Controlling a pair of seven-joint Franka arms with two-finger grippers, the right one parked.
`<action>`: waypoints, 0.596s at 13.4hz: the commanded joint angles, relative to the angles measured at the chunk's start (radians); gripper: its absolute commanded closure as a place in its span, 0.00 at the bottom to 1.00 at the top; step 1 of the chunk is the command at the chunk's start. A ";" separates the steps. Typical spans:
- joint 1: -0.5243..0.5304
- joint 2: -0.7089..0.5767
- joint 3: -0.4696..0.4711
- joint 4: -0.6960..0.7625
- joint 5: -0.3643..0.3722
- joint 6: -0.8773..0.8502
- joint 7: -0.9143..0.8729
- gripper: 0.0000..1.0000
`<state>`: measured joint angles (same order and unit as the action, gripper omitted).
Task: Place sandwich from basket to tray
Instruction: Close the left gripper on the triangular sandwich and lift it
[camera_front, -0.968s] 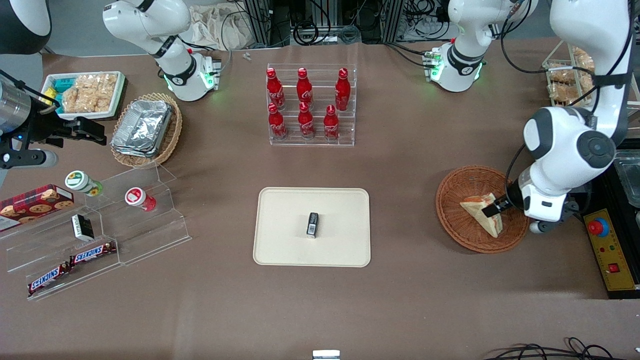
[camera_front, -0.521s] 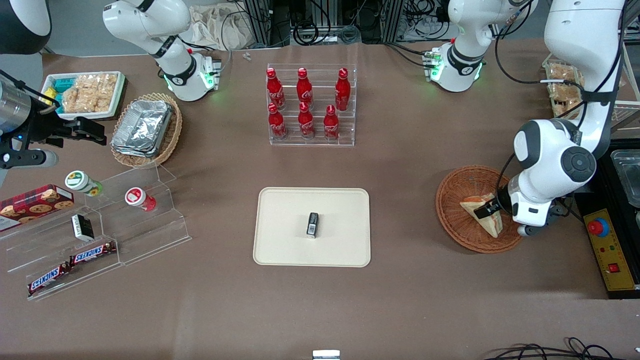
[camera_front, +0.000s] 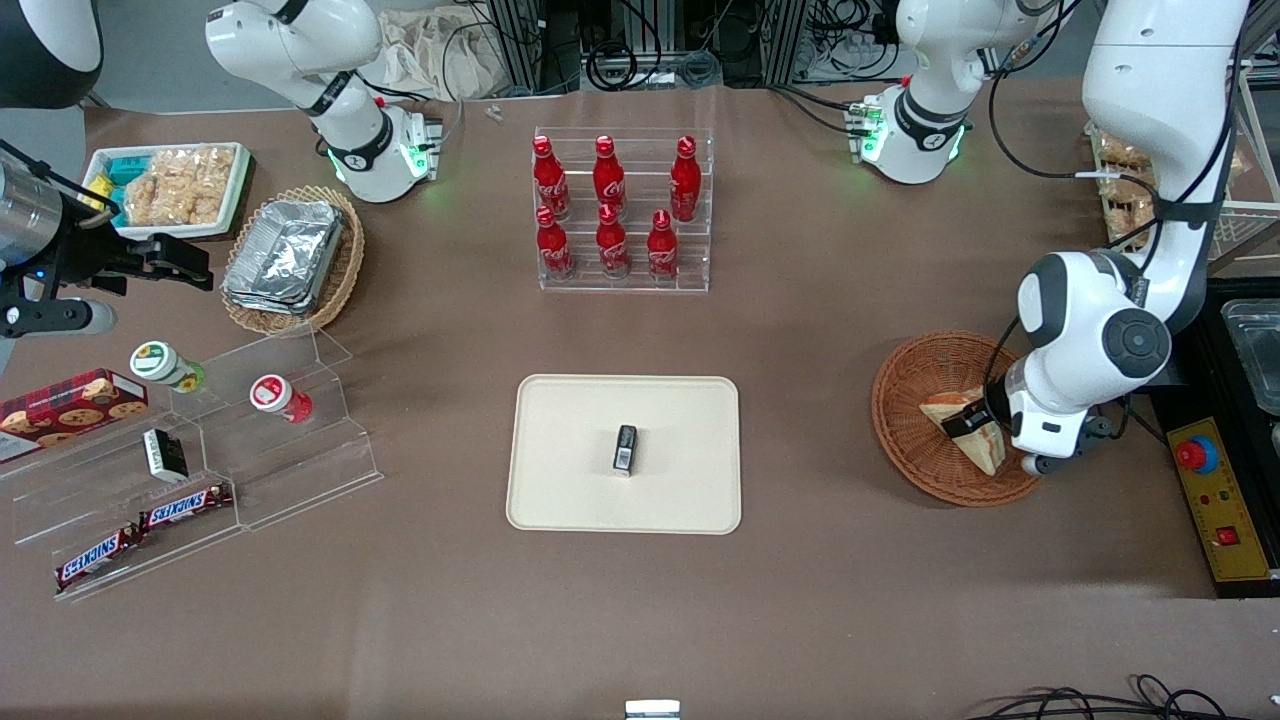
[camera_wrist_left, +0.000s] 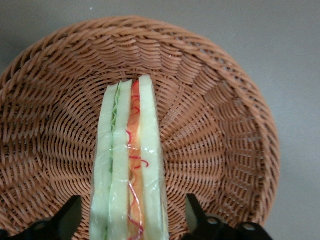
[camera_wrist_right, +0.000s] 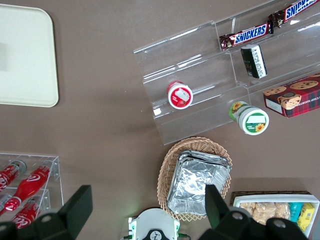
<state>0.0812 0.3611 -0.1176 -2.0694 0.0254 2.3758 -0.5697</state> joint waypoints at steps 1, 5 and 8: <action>0.009 0.007 -0.008 -0.012 0.038 0.023 -0.013 0.63; 0.011 -0.005 -0.010 0.012 0.038 0.013 -0.050 1.00; 0.011 -0.047 -0.011 0.104 0.036 -0.132 -0.041 1.00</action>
<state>0.0813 0.3588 -0.1181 -2.0229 0.0392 2.3527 -0.5907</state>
